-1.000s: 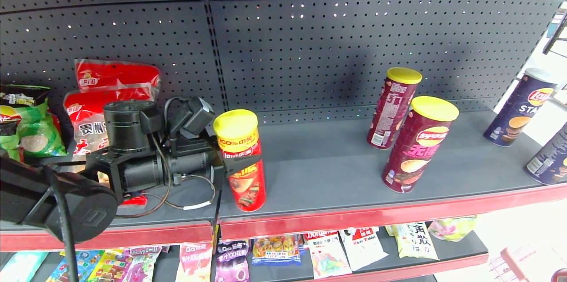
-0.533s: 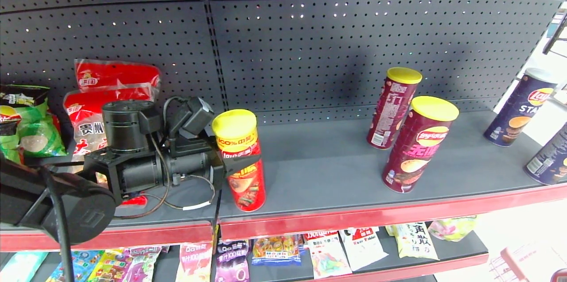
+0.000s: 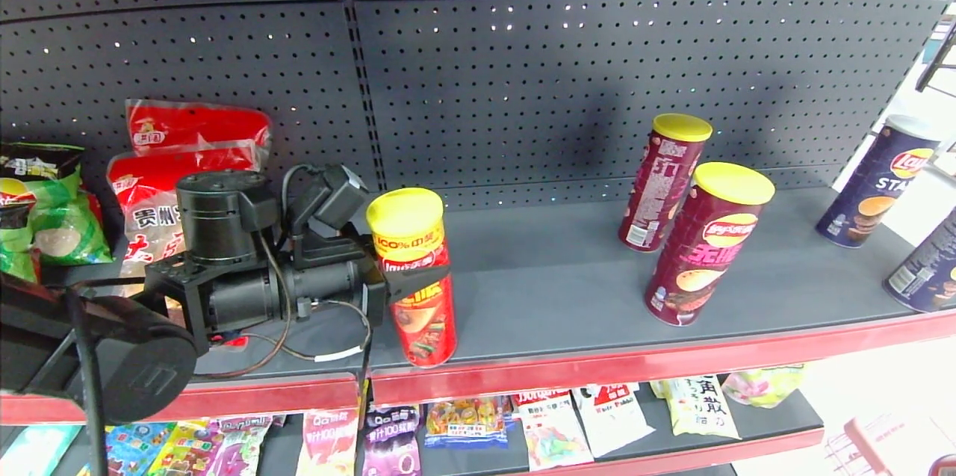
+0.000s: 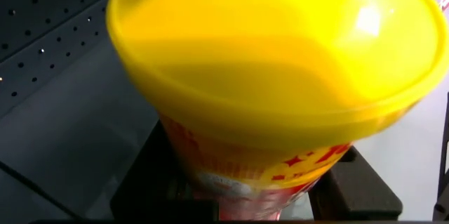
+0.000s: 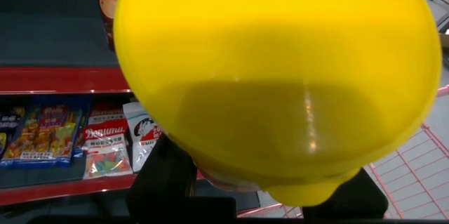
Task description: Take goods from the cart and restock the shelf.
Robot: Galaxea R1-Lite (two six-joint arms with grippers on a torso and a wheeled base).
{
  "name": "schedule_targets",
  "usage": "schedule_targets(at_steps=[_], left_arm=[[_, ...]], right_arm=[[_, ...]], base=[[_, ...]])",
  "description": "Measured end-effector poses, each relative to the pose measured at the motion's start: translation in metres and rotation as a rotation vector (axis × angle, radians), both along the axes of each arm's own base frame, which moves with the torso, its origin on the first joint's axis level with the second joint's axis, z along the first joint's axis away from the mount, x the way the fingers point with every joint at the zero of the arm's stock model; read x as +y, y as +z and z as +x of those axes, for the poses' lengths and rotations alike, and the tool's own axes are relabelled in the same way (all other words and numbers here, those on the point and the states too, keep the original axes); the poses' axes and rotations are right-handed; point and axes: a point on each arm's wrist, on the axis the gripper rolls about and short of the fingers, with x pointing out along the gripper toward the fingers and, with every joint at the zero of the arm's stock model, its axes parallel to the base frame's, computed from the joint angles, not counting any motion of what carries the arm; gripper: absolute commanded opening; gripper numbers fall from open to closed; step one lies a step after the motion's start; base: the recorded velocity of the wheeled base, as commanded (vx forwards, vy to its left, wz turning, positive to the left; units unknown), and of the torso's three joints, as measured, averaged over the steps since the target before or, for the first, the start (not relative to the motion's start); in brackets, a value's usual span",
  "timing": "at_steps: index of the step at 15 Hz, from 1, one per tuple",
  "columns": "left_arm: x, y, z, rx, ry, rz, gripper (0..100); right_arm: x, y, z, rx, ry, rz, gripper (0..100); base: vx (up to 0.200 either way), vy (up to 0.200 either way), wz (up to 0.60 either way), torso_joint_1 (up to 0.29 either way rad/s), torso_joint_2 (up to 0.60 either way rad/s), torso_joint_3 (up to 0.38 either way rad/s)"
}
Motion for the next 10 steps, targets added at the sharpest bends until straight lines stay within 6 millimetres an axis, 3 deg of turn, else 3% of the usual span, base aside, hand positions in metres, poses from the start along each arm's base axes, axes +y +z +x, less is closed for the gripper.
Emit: schedule_targets(at_steps=[10], left_arm=[[0.002,0.004,0.016,-0.009,0.055,-0.016,0]], right_arm=[[0.0,-0.001,0.0,0.005,-0.001,0.0,0]], base=[[0.0,0.0,0.0,0.0,0.0,0.0]])
